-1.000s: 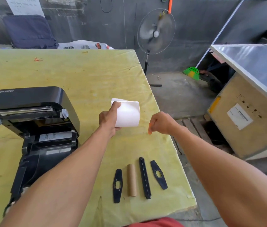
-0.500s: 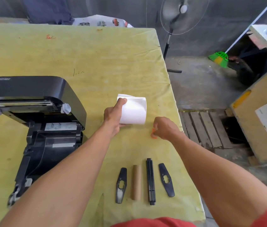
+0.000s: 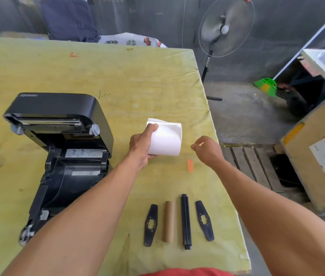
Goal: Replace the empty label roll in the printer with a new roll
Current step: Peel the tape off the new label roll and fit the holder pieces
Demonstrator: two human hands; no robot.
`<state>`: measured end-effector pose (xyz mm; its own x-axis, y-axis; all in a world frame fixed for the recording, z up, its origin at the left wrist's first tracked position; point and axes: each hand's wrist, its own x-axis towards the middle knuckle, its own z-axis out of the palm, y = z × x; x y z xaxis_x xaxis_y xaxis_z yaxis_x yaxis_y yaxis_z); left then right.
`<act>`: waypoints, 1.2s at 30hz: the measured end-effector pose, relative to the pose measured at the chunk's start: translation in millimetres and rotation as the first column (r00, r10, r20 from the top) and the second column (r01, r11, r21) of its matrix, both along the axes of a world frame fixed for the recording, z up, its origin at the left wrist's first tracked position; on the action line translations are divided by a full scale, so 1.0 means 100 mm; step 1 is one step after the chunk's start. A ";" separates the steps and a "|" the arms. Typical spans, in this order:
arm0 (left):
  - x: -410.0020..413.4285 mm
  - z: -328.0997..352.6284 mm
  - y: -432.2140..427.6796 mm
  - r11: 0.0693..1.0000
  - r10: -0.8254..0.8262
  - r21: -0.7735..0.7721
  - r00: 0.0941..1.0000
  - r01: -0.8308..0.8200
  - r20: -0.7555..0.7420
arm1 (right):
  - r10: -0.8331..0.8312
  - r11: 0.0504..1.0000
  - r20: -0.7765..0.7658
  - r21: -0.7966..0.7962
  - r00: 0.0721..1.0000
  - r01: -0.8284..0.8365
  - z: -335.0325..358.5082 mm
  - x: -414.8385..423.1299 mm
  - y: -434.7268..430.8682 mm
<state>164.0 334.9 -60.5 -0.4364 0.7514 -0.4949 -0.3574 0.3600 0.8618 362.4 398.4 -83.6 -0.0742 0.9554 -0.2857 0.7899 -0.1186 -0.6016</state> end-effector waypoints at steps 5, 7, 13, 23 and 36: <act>0.02 0.10 -0.12 1.000 -0.006 0.022 1.000 0.006 0.007 | -0.051 0.989 -0.518 -0.145 0.854 -0.030 0.49 -0.05 -0.17; 0.04 0.17 -0.18 1.000 0.003 0.028 1.000 -0.003 0.015 | -0.058 0.975 -0.618 -0.205 0.784 -0.090 0.63 -0.10 -0.31; 0.09 0.33 -0.37 0.999 -0.049 0.014 0.996 0.048 0.069 | -0.039 0.989 -0.644 -0.134 0.764 -0.063 0.68 -0.18 -0.71; 0.05 0.34 -0.77 0.932 -0.325 0.157 0.945 0.328 -0.041 | -0.284 0.958 -0.722 -0.243 0.631 0.153 0.84 -0.12 -0.98; 0.17 0.19 -0.94 0.975 -0.051 0.220 0.997 0.036 0.061 | -0.356 0.933 -0.495 -0.229 0.792 0.277 0.45 0.14 -1.32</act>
